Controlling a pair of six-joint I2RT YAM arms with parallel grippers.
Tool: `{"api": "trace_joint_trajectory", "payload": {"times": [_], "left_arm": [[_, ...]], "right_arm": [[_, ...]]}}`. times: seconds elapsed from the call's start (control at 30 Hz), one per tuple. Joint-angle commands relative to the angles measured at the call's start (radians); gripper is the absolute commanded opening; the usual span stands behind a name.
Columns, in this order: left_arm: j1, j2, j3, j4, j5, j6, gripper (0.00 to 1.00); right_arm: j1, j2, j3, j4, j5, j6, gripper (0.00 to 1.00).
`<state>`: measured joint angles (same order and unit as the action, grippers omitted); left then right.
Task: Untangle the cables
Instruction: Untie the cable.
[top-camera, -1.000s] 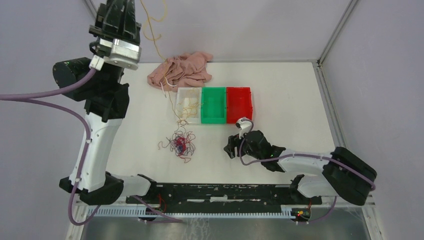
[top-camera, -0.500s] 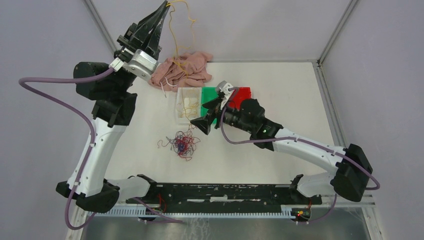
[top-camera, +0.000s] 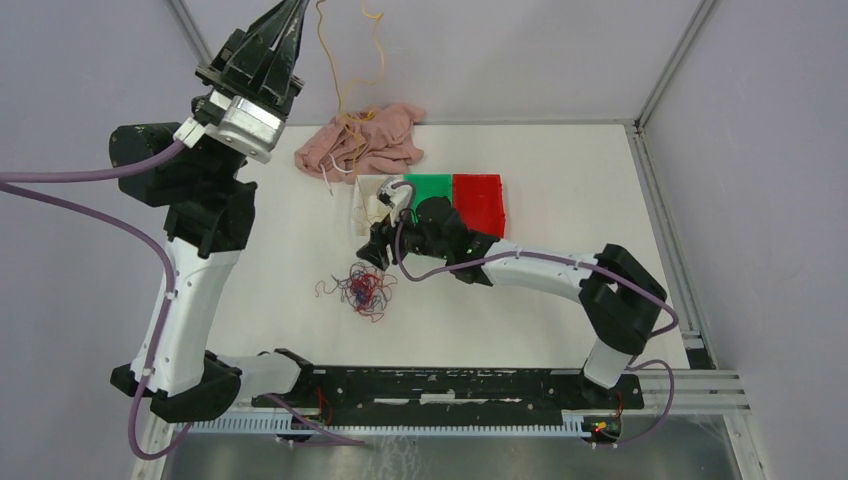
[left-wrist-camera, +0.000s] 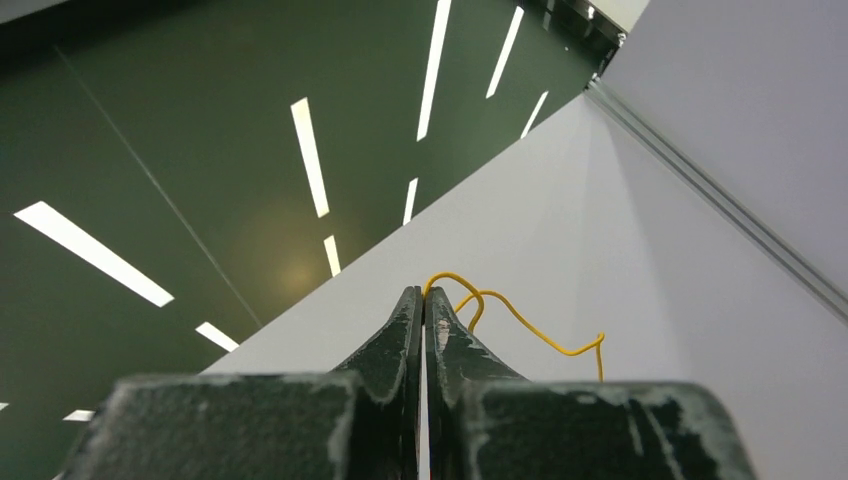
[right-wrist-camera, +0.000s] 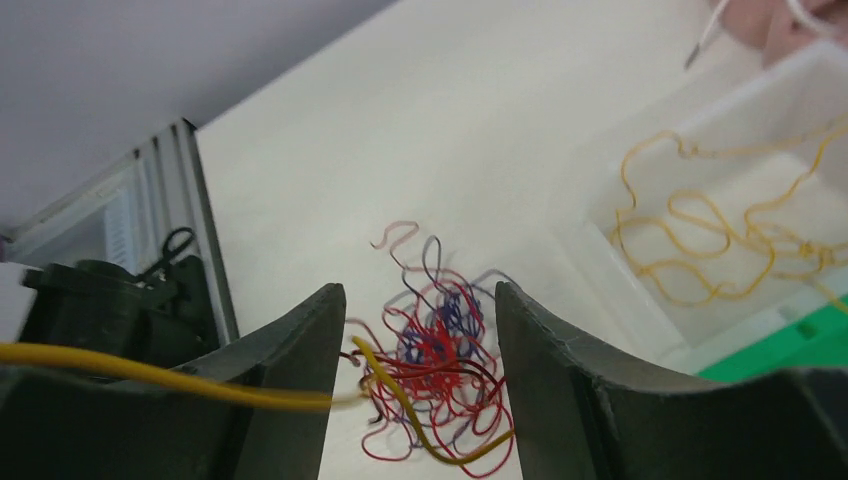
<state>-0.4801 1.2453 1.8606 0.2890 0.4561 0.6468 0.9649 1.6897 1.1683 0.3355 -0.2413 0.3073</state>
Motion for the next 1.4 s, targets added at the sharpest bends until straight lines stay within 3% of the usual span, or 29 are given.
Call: {"api": "trace_joint_trajectory", "payload": {"times": [0.0, 0.4, 0.53, 0.67, 1.0, 1.37], "left_arm": [[-0.005, 0.014, 0.099, 0.025, 0.006, -0.057, 0.03], [-0.006, 0.104, 0.388, 0.013, -0.006, -0.041, 0.03], [-0.006, 0.133, 0.439, 0.043, -0.024, -0.023, 0.03], [-0.005, 0.181, 0.515, 0.119, -0.066, 0.016, 0.03], [-0.005, 0.262, 0.617, 0.215, -0.132, 0.167, 0.03], [-0.005, 0.340, 0.695, 0.236, -0.220, 0.333, 0.03]], "right_arm": [[-0.001, 0.076, -0.060, 0.056, 0.088, 0.045, 0.61], [-0.002, 0.149, -0.314, 0.262, 0.135, 0.148, 0.53], [-0.002, 0.133, -0.413, 0.298, 0.160, 0.156, 0.41], [-0.001, 0.118, -0.499, 0.349, 0.162, 0.182, 0.23], [-0.004, -0.044, -0.759, 0.379, 0.278, 0.232, 0.06], [-0.029, -0.170, -0.971, 0.402, 0.444, 0.402, 0.00]]}}
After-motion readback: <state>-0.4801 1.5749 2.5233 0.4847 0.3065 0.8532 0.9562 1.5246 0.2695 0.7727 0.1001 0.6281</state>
